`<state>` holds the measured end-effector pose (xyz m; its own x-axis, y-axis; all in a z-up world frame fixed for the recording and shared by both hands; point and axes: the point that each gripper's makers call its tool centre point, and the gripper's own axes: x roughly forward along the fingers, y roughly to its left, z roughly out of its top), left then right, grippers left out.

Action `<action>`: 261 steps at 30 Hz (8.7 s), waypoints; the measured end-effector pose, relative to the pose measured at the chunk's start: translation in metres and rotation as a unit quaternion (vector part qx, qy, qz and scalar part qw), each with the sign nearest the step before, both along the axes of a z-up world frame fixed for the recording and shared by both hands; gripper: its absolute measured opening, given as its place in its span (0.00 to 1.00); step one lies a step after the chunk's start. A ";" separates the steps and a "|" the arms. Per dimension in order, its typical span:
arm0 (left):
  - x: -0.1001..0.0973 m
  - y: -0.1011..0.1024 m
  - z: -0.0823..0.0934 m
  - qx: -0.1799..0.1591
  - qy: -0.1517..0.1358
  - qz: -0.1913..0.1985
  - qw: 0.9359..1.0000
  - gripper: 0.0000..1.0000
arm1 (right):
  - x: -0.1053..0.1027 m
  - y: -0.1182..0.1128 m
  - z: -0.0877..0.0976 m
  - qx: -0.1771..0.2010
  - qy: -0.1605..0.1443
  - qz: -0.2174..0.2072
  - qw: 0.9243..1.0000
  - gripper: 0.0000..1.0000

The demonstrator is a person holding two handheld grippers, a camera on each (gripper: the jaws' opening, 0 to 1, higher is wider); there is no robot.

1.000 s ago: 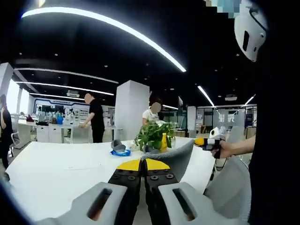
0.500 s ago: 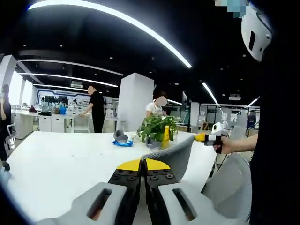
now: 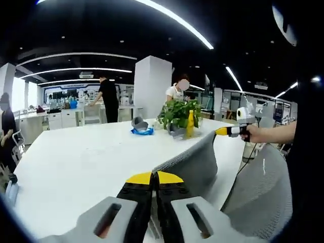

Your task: Fold the towel on the table until its edges align and the towel forms a compact rectangular stack.

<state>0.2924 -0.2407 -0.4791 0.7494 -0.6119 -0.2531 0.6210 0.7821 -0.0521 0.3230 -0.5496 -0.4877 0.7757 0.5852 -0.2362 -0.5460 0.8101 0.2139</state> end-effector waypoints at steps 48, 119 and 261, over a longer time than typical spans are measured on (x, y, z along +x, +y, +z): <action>0.100 0.009 -0.134 0.107 0.133 -0.005 0.985 0.02 | 0.100 0.000 -0.144 -0.151 0.196 0.010 0.969 0.00; -0.033 -0.173 -0.145 0.187 0.125 -0.314 0.923 0.01 | 0.029 0.118 -0.160 -0.270 0.134 0.281 0.911 0.00; -0.006 -0.123 -0.177 0.513 -0.055 -0.329 0.791 0.04 | -0.019 0.102 -0.169 -0.271 0.118 0.135 0.946 0.00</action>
